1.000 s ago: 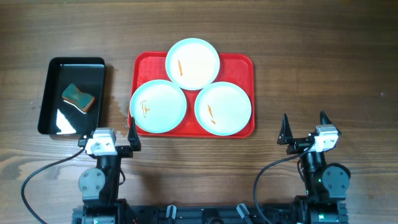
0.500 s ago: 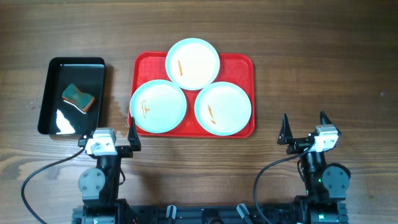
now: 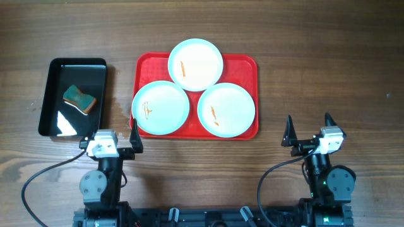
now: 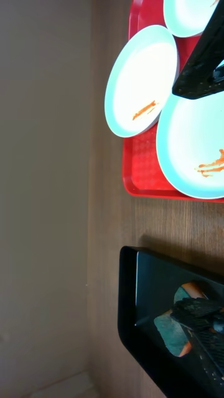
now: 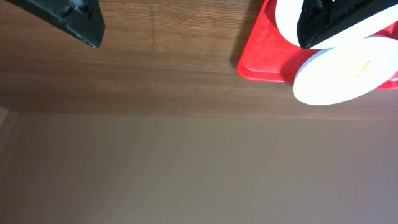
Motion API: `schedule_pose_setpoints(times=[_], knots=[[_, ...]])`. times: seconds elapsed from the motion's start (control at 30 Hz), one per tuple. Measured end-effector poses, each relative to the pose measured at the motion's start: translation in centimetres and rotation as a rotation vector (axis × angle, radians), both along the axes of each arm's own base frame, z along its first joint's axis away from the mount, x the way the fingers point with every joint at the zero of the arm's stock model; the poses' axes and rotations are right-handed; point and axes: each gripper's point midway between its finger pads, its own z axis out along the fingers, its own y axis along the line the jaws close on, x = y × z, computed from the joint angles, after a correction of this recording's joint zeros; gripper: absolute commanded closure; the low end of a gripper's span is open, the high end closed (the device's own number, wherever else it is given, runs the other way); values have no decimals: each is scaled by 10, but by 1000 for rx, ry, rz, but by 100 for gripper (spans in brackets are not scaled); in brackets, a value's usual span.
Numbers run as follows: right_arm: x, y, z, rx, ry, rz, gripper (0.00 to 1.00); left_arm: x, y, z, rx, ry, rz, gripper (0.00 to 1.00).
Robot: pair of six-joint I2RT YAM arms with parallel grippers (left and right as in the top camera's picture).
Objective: Clean dirty plates on tray and stack at the side
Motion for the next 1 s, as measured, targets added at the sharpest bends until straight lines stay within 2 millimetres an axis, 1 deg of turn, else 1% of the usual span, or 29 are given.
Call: schedule_pose_setpoints(times=[0.5, 0.63, 0.77, 0.83, 0.87, 0.9, 0.97, 1.0], knots=[[0, 0, 0, 0, 0, 0, 0, 0, -1, 0, -1, 0, -4, 0], [0, 0, 0, 0, 0, 0, 0, -1, -21, 4, -40, -14, -121, 0], [0, 0, 0, 0, 0, 0, 0, -2, -29, 5, -56, -18, -167, 0], [0, 0, 0, 0, 0, 0, 0, -6, -50, 8, -147, -14, -285, 0], [0, 0, 0, 0, 0, 0, 0, -14, -72, 8, -235, 11, -416, 0], [0, 0, 0, 0, 0, 0, 0, -26, -95, 9, -319, 49, -563, 0], [0, 0, 0, 0, 0, 0, 0, -46, -121, 12, -417, 106, -741, 0], [0, 0, 0, 0, 0, 0, 0, -56, -131, 14, -463, 135, -816, 0]])
